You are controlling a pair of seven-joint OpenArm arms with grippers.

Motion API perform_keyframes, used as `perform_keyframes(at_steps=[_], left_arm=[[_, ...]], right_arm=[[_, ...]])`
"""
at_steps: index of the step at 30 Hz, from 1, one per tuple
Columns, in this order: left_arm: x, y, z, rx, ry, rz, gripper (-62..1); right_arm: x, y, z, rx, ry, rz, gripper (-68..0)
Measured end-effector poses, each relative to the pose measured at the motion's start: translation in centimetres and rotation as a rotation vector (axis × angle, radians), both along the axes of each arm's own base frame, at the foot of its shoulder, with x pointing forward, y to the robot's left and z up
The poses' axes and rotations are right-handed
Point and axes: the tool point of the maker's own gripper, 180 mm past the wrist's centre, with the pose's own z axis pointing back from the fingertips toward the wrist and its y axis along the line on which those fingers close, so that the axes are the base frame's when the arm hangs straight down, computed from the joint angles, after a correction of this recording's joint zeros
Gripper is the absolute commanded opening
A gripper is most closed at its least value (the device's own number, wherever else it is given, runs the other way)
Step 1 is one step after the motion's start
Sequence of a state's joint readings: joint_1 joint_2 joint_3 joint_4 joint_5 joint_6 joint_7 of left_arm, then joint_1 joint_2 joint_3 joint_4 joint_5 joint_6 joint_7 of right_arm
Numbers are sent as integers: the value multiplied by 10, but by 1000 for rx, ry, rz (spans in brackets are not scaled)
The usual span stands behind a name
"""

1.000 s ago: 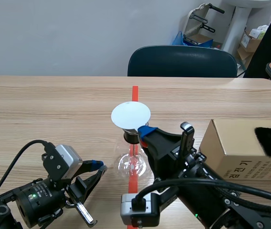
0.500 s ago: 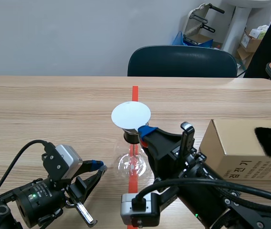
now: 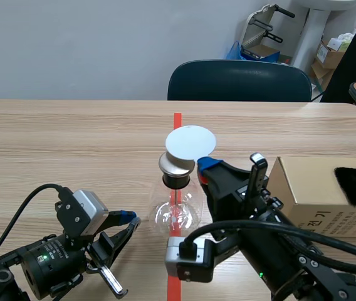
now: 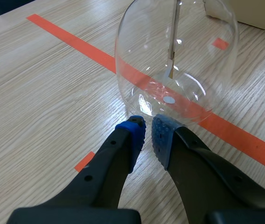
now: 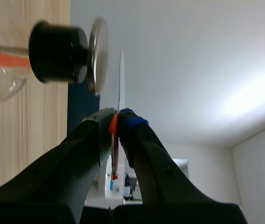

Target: Do the electroscope experiment

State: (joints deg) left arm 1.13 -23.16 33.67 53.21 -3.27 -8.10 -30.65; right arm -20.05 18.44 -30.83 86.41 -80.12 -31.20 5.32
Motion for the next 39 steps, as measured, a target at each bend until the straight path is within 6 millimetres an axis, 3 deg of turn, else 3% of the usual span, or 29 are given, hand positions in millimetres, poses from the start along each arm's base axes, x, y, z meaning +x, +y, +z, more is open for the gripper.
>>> perform_keyframes(at_steps=[9, 20, 39], left_arm=[[0, 0, 0, 0, 0, -1, -522], [0, 0, 0, 0, 1, 0, -522], [0, 0, 0, 0, 1, 0, -522]], right_arm=[[24, -57, 4, 33, -10, -346, -665], [28, -106, 6, 47, -24, -619, -665], [28, -112, 7, 49, -26, -651, -665]])
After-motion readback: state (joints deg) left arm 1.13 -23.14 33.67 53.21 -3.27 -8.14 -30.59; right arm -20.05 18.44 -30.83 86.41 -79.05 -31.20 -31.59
